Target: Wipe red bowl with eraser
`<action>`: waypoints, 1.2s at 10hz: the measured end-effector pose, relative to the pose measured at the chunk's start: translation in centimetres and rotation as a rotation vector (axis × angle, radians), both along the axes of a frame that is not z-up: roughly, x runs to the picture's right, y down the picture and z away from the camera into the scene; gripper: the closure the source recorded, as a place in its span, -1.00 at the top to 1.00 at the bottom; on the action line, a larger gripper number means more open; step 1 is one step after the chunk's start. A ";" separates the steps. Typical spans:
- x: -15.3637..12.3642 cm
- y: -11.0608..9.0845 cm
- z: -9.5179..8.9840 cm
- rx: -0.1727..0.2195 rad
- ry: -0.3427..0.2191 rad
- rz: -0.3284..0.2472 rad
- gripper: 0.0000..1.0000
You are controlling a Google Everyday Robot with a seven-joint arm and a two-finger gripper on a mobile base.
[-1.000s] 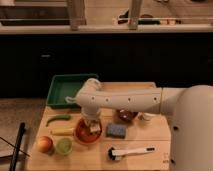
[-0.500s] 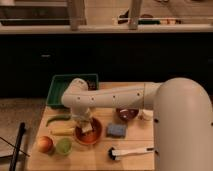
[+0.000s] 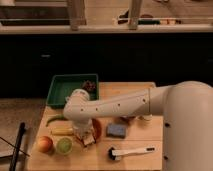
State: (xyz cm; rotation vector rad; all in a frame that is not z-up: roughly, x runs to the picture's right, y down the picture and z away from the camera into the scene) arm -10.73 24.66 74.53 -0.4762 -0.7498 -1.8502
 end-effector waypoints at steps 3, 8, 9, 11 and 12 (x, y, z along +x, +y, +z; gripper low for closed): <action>3.2 0.3 0.3 -0.015 0.036 0.035 -1.00; 5.0 -3.2 0.7 0.012 0.088 0.075 -1.00; 4.4 -3.8 0.9 0.018 0.087 0.065 -1.00; 2.6 -4.7 0.9 0.031 0.068 0.039 -1.00; 2.4 -4.9 0.6 0.038 0.058 0.032 -1.00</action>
